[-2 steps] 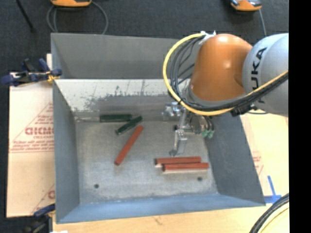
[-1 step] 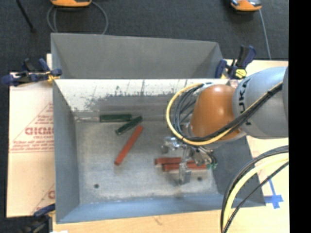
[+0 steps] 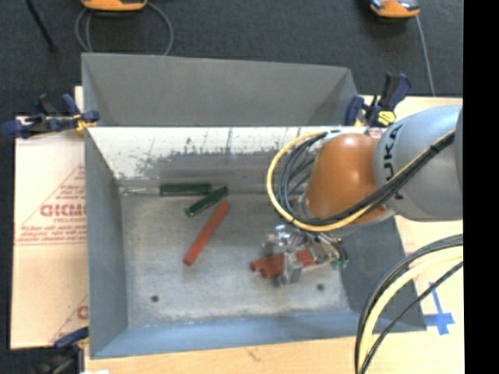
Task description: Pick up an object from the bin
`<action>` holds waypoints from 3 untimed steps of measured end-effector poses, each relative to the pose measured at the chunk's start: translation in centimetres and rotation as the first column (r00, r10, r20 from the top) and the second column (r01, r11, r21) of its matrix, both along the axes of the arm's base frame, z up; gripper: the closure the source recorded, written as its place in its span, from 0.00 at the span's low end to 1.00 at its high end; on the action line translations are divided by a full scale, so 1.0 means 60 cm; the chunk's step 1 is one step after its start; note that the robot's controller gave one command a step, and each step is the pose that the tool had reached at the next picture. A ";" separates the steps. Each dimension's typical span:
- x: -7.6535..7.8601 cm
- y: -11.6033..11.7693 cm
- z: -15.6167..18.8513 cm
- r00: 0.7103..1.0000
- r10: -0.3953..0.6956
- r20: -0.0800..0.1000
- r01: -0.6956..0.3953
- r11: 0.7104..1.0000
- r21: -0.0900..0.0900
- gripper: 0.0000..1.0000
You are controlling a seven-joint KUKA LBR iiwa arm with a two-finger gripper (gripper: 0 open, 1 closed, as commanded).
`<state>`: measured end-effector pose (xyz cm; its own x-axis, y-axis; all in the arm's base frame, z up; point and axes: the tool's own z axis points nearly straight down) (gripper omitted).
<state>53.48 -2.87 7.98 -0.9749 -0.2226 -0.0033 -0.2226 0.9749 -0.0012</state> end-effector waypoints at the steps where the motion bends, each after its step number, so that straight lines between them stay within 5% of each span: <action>1: 0.002 0.025 0.254 1.000 0.003 0.008 -0.003 1.000 -0.001 1.00; 2: 0.000 0.026 0.246 1.000 0.002 0.001 -0.002 1.000 0.001 0.00; 3: -0.022 -0.013 0.062 0.999 0.037 -0.008 -0.037 0.999 0.002 0.00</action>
Offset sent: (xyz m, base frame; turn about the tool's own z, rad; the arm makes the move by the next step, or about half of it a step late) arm -0.0010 0.0165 0.1469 -0.0011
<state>52.15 -3.63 11.71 -0.9660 -0.2585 0.0043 -0.2585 0.9660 0.0023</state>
